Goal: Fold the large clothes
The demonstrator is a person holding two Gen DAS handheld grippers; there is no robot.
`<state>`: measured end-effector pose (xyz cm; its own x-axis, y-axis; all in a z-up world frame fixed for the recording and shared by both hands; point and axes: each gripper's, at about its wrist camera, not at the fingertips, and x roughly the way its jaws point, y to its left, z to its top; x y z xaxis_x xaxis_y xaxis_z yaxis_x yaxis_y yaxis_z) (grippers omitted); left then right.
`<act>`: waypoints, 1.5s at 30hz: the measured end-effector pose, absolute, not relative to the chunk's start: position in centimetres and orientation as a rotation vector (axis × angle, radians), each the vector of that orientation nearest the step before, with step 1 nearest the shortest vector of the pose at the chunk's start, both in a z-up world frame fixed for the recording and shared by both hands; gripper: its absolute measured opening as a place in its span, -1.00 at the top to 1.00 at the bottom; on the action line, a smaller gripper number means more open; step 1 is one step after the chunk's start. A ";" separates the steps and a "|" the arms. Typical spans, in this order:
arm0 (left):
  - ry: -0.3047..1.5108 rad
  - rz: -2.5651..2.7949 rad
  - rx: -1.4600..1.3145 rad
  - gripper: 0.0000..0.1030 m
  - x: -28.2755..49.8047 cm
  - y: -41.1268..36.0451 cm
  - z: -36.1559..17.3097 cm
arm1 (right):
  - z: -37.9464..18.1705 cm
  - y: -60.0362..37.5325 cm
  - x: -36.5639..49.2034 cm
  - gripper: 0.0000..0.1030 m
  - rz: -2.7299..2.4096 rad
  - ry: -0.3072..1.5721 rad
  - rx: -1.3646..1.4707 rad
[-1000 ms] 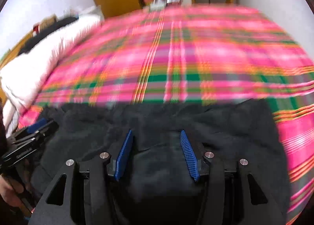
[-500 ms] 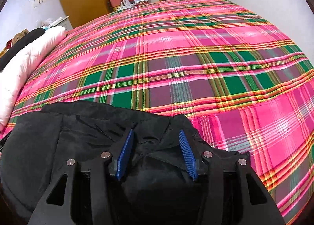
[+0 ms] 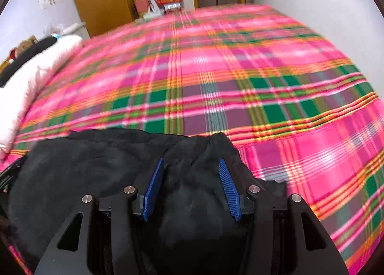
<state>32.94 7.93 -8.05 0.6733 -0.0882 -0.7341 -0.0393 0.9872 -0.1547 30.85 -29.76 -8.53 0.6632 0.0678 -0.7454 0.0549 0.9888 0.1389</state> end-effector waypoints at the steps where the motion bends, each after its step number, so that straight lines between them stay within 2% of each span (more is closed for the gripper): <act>1: 0.811 -0.044 -0.184 -0.30 32.2 7.8 -7.0 | -7.6 -29.7 29.5 0.06 0.021 0.822 0.160; 6: 0.729 -0.178 -0.218 -0.31 28.1 4.9 -3.6 | -6.7 -28.7 24.9 0.06 0.063 0.775 0.151; 11: 0.836 -0.208 -0.112 -0.32 28.8 1.2 -7.4 | -11.0 -30.2 25.7 0.06 0.032 0.857 0.135; 25: 0.791 -0.190 -0.123 -0.36 29.8 0.7 -10.2 | -14.3 -30.3 26.8 0.07 0.033 0.832 0.111; 30: 0.828 -0.186 -0.128 -0.34 29.1 1.4 -8.4 | -11.3 -29.9 26.4 0.06 -0.005 0.876 0.094; 35: 0.769 -0.106 -0.158 -0.34 25.0 5.2 -4.5 | -7.3 -30.0 21.4 0.06 0.056 0.792 0.129; 41: 0.879 0.048 -0.182 -0.34 23.7 10.5 -7.6 | -11.3 -31.2 18.9 0.07 0.012 0.898 0.136; 45: 0.892 0.039 -0.148 -0.38 24.2 10.2 -9.5 | -12.4 -31.5 19.7 0.06 0.024 0.925 0.131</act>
<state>24.23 10.15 -9.53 0.6278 -0.0275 -0.7779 -0.0959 0.9890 -0.1123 19.69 -31.52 -12.44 0.6018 0.0767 -0.7949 0.0361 0.9917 0.1231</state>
